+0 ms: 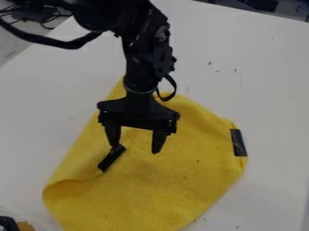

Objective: Move the cloth to the left side of the table

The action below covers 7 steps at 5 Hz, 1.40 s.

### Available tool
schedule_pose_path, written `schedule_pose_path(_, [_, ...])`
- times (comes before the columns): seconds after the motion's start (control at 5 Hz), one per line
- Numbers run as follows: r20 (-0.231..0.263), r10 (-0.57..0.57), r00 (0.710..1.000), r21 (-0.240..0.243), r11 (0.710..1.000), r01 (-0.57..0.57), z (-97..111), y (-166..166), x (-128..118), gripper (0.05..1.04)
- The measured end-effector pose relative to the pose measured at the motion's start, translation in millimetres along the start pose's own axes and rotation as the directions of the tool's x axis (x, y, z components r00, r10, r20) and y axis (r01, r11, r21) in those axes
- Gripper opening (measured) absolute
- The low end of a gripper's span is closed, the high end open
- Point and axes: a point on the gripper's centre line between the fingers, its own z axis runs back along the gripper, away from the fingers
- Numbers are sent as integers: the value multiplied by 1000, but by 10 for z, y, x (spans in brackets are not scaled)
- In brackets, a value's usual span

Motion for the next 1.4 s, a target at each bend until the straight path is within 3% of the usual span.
schedule_pose_path(0.4, [30, 37, 999, -40, 999, -36, -140, 203, 19, 987])
schedule_pose_path(0.8, [47, 37, 998, -53, 998, -35, -222, 363, 88, 957])
schedule_pose_path(1.0, [55, 32, 998, -42, 999, -29, -226, 418, 107, 897])
schedule_pose_path(1.4, [55, 36, 998, -67, 997, -32, -304, 460, 110, 300])
